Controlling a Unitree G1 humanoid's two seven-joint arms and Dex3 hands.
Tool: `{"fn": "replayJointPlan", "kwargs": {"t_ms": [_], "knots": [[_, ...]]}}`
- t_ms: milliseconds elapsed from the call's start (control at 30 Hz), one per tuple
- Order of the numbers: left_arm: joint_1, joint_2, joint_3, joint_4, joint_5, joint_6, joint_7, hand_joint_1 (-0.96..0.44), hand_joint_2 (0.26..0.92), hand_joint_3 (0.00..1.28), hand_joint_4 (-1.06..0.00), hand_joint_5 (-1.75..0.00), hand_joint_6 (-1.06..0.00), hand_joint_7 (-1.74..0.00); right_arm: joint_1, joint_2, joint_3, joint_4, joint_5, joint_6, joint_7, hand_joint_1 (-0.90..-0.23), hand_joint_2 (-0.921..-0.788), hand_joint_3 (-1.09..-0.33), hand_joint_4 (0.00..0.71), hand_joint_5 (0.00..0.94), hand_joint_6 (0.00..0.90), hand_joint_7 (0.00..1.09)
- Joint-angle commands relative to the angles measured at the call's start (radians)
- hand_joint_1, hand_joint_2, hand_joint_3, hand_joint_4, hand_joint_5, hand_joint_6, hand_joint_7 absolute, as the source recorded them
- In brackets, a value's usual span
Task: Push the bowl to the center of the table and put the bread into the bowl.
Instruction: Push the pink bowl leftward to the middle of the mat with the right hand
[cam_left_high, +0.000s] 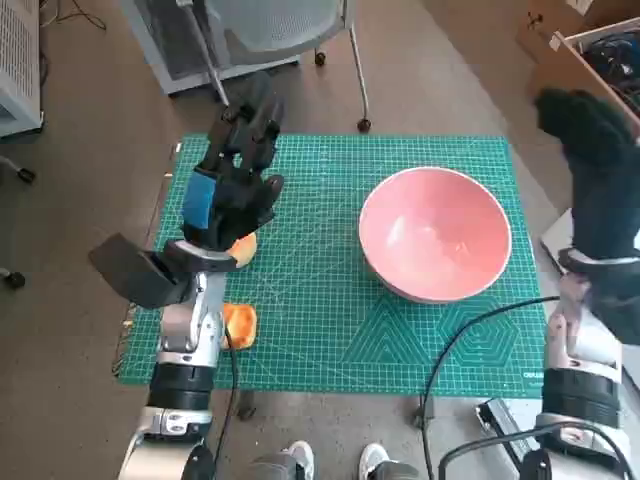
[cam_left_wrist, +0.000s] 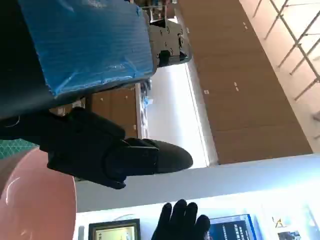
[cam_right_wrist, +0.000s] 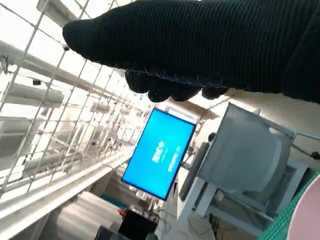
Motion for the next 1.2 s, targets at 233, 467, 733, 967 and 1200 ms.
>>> {"fn": "replayJointPlan", "kwargs": {"t_ms": [233,467,733,967,1200], "knots": [[-0.022,-0.013,-0.001,0.02,0.001,-0.022,-0.002,-0.6,0.921,0.29,0.0,0.0,0.0,-0.37,0.042,-0.04,-0.029,0.039,-0.019,-0.023,-0.02,-0.696,-0.921,-0.799,0.228,0.004,0.213,0.22],[-0.025,-0.017,-0.005,0.021,0.004,-0.024,-0.003,-0.6,0.921,0.29,0.0,0.0,0.0,-0.37,0.061,-0.062,-0.041,0.041,-0.017,-0.023,-0.018,-0.693,-0.921,-0.823,0.231,0.004,0.225,0.2],[-0.031,-0.018,-0.007,0.03,0.005,-0.027,-0.004,-0.59,0.921,0.29,0.0,0.0,0.0,-0.37,0.084,-0.09,-0.059,0.039,-0.009,-0.018,-0.013,-0.689,-0.921,-0.841,0.231,0.002,0.232,0.19],[-0.041,-0.015,-0.004,0.057,0.004,-0.039,-0.013,-0.59,0.921,0.28,-0.01,0.0,0.0,-0.37,0.086,-0.106,-0.07,0.064,-0.019,-0.027,-0.027,-0.69,-0.921,-0.846,0.231,0.001,0.236,0.18],[-0.05,-0.014,-0.002,0.078,0.006,-0.051,-0.019,-0.58,0.921,0.28,-0.01,0.0,0.0,-0.35,0.09,-0.111,-0.072,0.078,-0.036,-0.042,-0.047,-0.7,-0.921,-0.848,0.231,0.001,0.241,0.17]]}}
